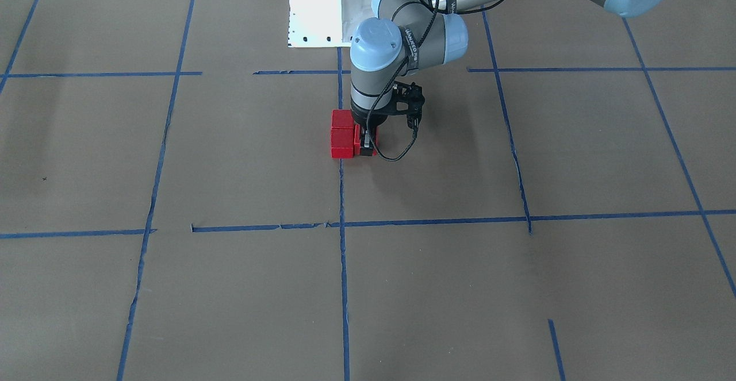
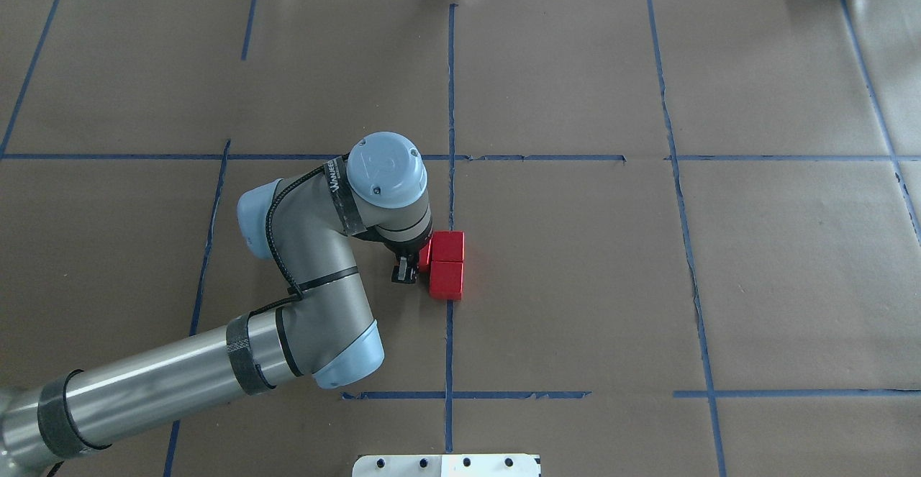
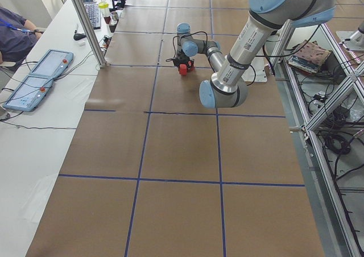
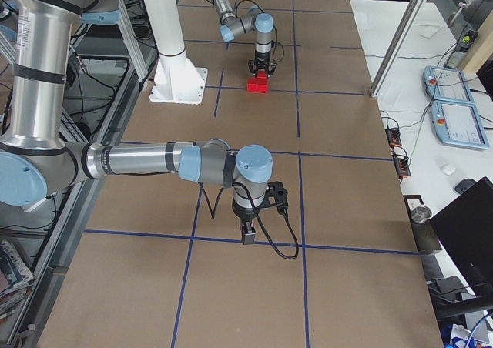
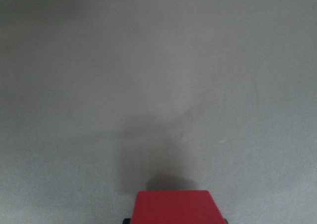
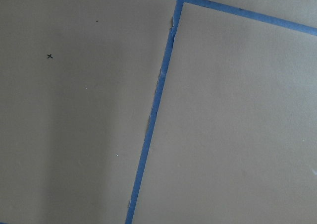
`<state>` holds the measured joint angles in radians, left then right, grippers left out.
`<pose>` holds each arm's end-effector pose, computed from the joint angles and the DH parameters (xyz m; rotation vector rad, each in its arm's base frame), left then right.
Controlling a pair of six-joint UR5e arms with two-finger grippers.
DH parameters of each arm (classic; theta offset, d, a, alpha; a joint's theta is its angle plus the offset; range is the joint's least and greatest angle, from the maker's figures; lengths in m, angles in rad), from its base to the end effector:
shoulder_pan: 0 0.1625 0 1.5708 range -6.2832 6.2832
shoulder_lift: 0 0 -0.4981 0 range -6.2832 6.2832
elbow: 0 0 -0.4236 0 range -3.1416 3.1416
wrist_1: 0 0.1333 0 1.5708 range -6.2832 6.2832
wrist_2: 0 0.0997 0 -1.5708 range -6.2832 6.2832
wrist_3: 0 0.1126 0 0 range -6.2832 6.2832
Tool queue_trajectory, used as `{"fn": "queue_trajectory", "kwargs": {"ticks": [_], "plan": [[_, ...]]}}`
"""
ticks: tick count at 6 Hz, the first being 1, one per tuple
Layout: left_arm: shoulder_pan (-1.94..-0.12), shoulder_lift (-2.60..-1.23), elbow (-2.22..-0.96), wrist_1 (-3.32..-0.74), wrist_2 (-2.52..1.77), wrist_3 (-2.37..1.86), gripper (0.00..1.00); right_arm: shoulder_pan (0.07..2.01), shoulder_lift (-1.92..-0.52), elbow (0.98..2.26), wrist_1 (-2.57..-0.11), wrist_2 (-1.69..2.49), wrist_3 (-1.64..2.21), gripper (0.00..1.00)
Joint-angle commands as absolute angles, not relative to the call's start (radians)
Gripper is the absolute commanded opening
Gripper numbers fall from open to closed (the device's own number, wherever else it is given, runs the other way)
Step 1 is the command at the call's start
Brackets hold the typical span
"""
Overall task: Form red blocks into L shape at center
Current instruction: 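Lower the cube beside the farther column cube and open the left gripper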
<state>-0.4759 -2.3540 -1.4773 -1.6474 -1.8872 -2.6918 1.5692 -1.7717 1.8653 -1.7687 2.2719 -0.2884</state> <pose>0.6876 -0.4650 0.2539 -0.5735 0.6817 -1.3798 0.0600 -0.4126 0.7069 0.0011 -0.7093 -0.2412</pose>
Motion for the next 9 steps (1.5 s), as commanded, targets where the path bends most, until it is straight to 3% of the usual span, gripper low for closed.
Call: {"fn": "queue_trajectory", "kwargs": {"ticks": [1, 9], "plan": [[-0.479, -2.355, -1.477, -1.646, -1.887, -2.692, 0.15, 1.569, -1.772, 1.865, -1.769, 2.272, -0.288, 1.00], [-0.485, -2.367, -1.457, -1.649, -1.885, -2.691, 0.31, 1.569, -1.772, 1.867, -1.769, 2.272, -0.288, 1.00]]}}
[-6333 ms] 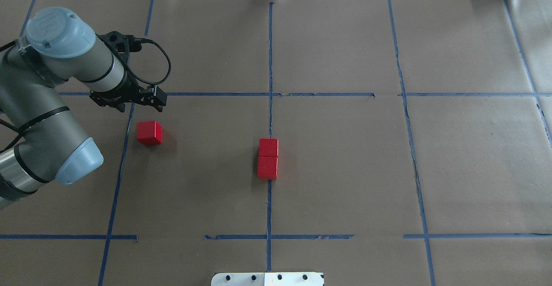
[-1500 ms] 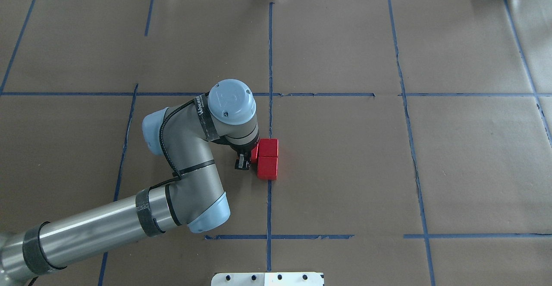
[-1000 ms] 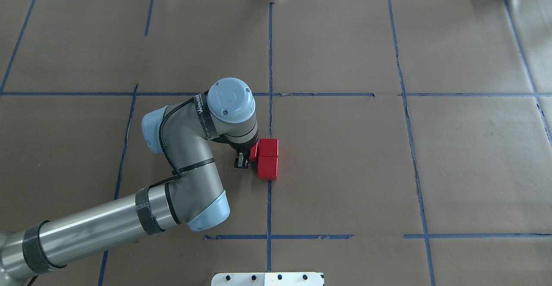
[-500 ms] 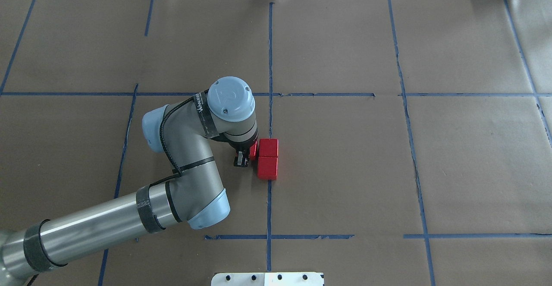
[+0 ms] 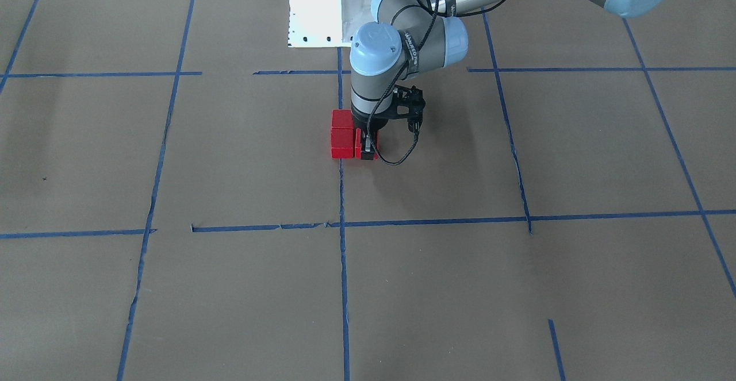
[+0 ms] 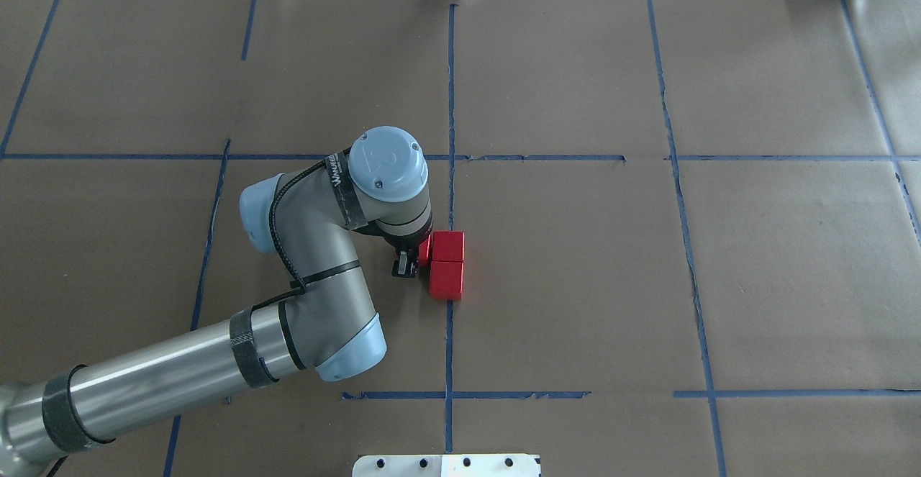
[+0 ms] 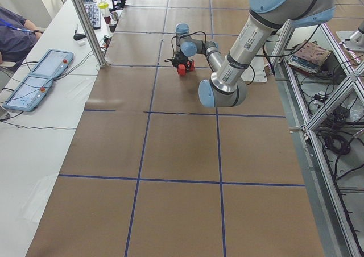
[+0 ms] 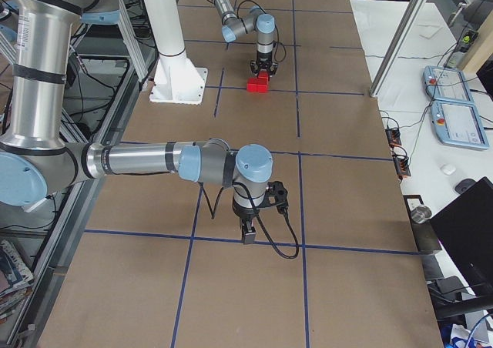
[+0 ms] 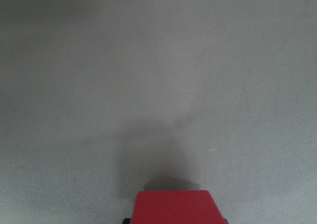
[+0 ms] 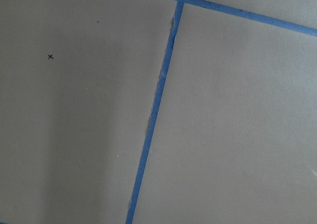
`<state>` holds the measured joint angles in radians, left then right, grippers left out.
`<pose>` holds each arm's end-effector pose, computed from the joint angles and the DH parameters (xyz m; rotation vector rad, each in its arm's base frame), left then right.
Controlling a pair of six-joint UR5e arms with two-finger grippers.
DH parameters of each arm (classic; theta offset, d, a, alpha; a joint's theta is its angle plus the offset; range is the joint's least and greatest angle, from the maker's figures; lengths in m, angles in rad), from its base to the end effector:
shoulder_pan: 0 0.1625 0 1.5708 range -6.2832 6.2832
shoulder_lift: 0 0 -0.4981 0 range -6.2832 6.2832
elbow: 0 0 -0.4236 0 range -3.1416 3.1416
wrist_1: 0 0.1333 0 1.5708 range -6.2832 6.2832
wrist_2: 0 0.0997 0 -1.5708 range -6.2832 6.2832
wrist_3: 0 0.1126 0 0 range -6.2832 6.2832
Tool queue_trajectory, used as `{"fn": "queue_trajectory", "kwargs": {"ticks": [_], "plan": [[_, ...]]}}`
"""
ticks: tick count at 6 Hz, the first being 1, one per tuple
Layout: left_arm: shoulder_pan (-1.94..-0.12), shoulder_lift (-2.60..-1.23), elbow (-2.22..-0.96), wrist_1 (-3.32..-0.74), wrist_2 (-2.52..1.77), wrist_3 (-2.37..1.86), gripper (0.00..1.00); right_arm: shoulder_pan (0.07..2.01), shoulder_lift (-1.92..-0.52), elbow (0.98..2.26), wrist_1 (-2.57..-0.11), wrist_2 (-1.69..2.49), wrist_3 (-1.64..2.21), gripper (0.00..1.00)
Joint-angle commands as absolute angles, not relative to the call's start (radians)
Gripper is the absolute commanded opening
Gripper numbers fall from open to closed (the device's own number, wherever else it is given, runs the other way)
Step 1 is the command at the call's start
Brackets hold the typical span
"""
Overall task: Form red blocks into L shape at center
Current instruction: 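Lower the cube beside the farther column cube and open the left gripper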
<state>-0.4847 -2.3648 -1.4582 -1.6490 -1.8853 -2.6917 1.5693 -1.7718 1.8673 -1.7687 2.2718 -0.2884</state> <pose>0.6887 -0.4740 0.2538 -0.5675 0.6789 -1.3913 0.0601 -0.4127 0.7060 0.0030 -0.7090 -0.2418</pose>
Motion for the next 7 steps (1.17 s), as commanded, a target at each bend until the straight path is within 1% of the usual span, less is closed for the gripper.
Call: {"fn": "queue_trajectory", "kwargs": {"ticks": [1, 3, 5, 6, 7], "plan": [[-0.485, -2.367, -1.457, -1.649, -1.885, -2.691, 0.32, 1.569, -1.772, 1.867, -1.769, 2.272, -0.288, 1.00], [-0.485, -2.367, -1.456, -1.649, -1.885, -2.689, 0.35, 1.569, -1.772, 1.867, -1.769, 2.272, -0.288, 1.00], [-0.483, -2.370, -1.453, -1.649, -1.885, -2.645, 0.50, 1.569, -1.770, 1.867, -1.769, 2.272, -0.288, 1.00], [-0.483, -2.375, -1.453, -1.648, -1.885, -2.639, 1.00, 1.569, -1.770, 1.867, -1.769, 2.272, -0.288, 1.00], [-0.485, -2.375, -1.454, -1.644, -1.888, -2.616, 1.00, 1.569, -1.770, 1.867, -1.769, 2.270, -0.287, 1.00]]}}
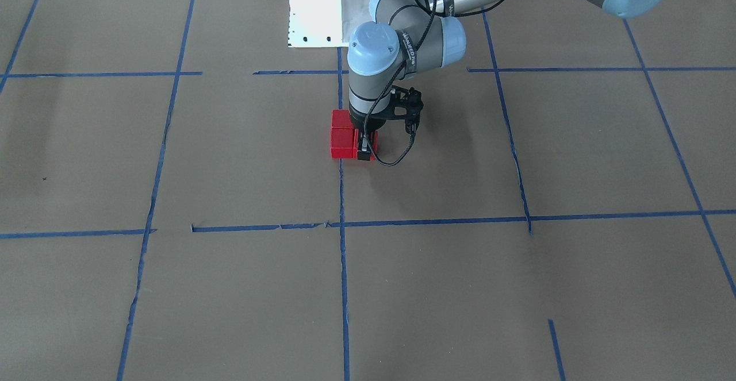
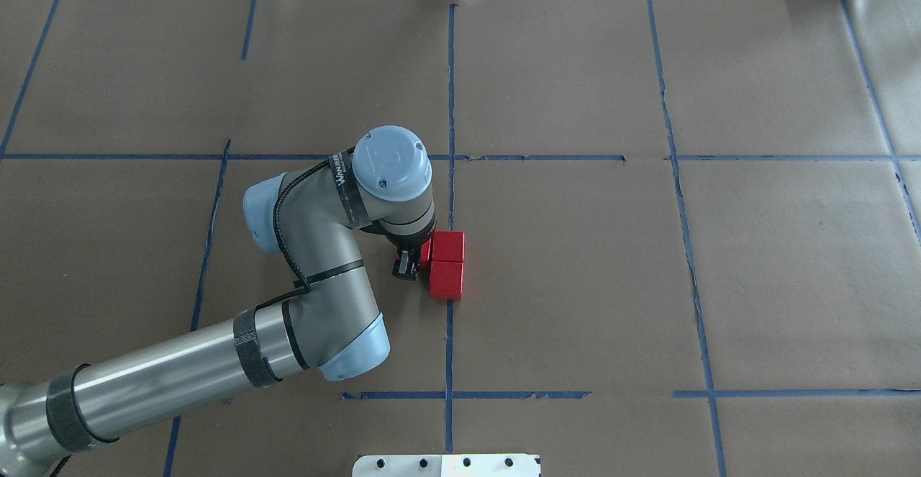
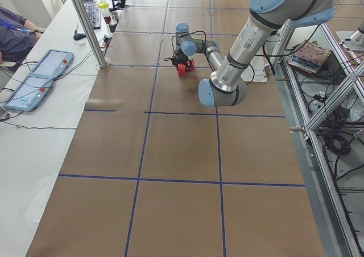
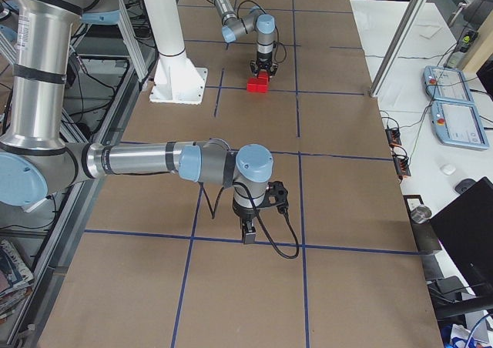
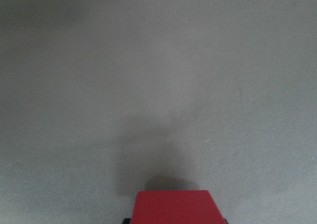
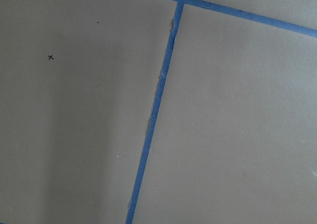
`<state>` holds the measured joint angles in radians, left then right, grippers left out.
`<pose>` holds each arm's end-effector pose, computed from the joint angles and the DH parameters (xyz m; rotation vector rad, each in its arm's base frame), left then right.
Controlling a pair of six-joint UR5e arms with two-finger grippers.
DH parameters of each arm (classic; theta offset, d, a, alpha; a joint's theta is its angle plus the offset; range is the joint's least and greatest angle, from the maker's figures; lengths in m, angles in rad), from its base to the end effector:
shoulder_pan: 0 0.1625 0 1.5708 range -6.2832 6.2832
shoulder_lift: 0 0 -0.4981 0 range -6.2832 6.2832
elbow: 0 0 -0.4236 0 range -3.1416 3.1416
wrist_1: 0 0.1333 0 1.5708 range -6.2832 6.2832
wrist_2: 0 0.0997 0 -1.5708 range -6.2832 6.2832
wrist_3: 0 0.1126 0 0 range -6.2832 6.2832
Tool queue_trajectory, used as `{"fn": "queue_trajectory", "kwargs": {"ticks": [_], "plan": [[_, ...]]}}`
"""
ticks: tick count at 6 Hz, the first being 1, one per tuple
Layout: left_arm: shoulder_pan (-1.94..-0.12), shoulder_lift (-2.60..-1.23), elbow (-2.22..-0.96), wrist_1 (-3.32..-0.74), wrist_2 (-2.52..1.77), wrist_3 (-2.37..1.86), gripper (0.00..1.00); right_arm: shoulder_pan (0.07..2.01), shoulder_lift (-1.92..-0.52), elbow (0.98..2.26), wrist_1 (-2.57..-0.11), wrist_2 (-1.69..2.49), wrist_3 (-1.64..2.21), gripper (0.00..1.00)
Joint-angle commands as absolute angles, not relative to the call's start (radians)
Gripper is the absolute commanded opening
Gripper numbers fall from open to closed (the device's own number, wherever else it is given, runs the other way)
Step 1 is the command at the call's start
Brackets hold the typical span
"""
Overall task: Form red blocks into L shape at center
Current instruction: 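Lower the cube beside the farther column cube and open the left gripper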
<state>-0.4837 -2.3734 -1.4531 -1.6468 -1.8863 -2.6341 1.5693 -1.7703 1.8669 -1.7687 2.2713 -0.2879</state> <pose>0.6911 -0.4741 0.2494 -0.5455 0.6909 -1.3357 0.0601 -0.4135 0.7056 0.0038 -0.7084 -0.2418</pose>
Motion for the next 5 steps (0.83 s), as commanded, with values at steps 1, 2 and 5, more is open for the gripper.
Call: {"fn": "queue_trajectory", "kwargs": {"ticks": [1, 2, 5], "plan": [[-0.492, -2.375, -1.468, -1.632, -1.896, -2.587, 1.00, 1.569, -1.770, 1.867, -1.769, 2.270, -0.287, 1.00], [-0.539, -2.370, -1.506, -1.597, -1.975, -2.573, 1.00, 1.569, -1.770, 1.867, -1.769, 2.270, -0.288, 1.00], [-0.620, -2.242, -1.782, -1.408, -2.022, -2.125, 1.00, 1.569, -1.770, 1.867, -1.769, 2.272, -0.287, 1.00]]}}
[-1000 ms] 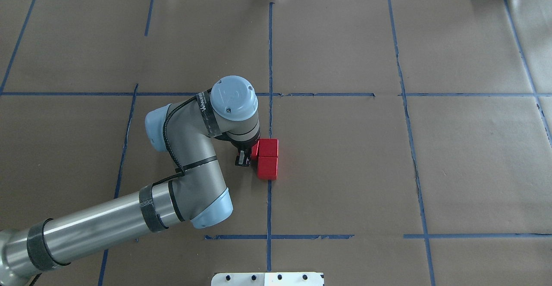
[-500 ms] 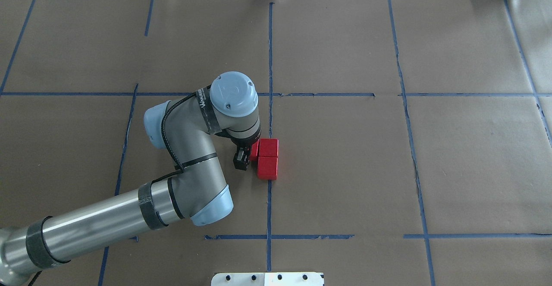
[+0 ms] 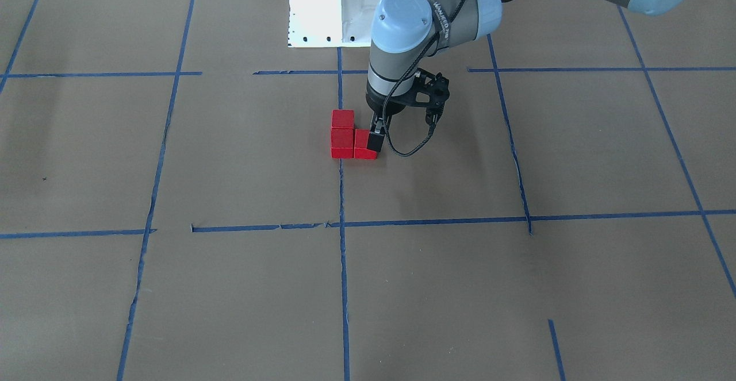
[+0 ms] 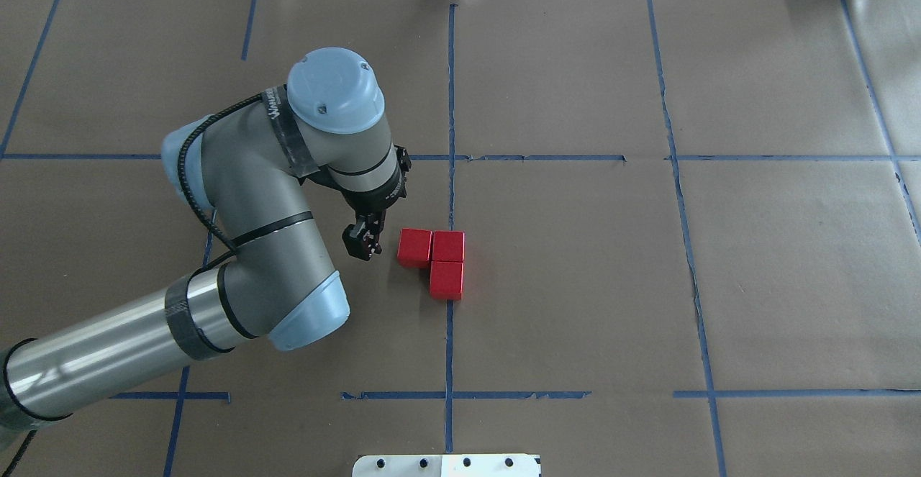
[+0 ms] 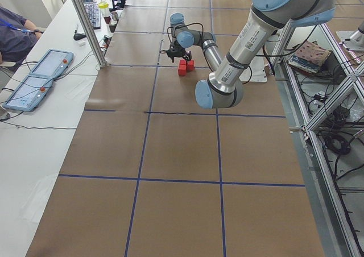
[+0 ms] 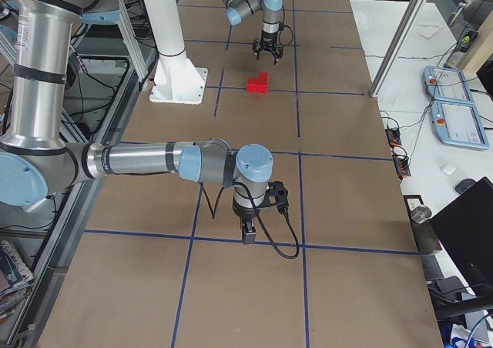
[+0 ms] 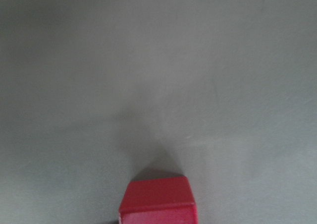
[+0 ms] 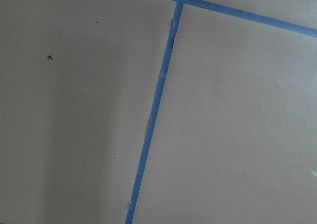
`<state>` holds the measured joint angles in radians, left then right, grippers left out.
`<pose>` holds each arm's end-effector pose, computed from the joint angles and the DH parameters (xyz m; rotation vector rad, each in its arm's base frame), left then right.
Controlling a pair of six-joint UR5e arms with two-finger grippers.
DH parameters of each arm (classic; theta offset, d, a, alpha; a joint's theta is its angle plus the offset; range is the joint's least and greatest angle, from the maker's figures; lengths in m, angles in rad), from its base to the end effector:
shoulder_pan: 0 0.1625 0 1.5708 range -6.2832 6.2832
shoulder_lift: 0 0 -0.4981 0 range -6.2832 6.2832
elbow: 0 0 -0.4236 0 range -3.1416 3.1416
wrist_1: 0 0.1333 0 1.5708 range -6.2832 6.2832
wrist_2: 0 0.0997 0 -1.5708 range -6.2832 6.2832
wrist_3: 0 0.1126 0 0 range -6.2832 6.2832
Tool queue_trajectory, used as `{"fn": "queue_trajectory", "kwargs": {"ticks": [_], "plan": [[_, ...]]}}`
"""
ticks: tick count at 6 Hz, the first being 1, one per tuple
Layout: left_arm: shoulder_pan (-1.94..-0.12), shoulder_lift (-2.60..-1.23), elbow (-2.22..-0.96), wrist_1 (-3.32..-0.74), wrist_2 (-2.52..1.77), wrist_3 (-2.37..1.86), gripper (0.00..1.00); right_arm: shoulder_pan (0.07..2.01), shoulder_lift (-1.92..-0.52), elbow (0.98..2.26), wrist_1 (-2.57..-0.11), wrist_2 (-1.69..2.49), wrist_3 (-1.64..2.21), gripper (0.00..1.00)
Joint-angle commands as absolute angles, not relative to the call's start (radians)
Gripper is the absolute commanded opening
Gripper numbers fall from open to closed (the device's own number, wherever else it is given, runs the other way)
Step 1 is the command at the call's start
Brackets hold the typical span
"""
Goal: Form red blocks into L shape at center
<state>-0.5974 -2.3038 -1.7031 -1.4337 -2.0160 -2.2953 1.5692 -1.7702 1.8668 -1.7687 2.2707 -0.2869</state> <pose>0.5724 -0.4920 0.2197 -0.4948 0.7240 -1.0798 0.0601 -0.4135 0.7056 0.0033 -0.7078 -0.2409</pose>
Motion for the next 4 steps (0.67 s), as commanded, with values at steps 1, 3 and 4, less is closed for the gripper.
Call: {"fn": "queue_trajectory", "kwargs": {"ticks": [1, 3, 4], "plan": [[-0.670, -2.136, -1.883, -1.408, -2.048, -1.886, 1.00, 1.569, -1.770, 1.874, -1.769, 2.273, -0.217, 0.99], [-0.799, -1.972, -1.965, -1.408, -2.126, -1.428, 1.00, 1.569, -1.770, 1.875, -1.769, 2.275, -0.206, 0.99], [-0.877, -1.906, -1.964, -1.408, -2.128, -1.156, 1.00, 1.569, -1.770, 1.875, -1.769, 2.275, -0.209, 1.00]]}}
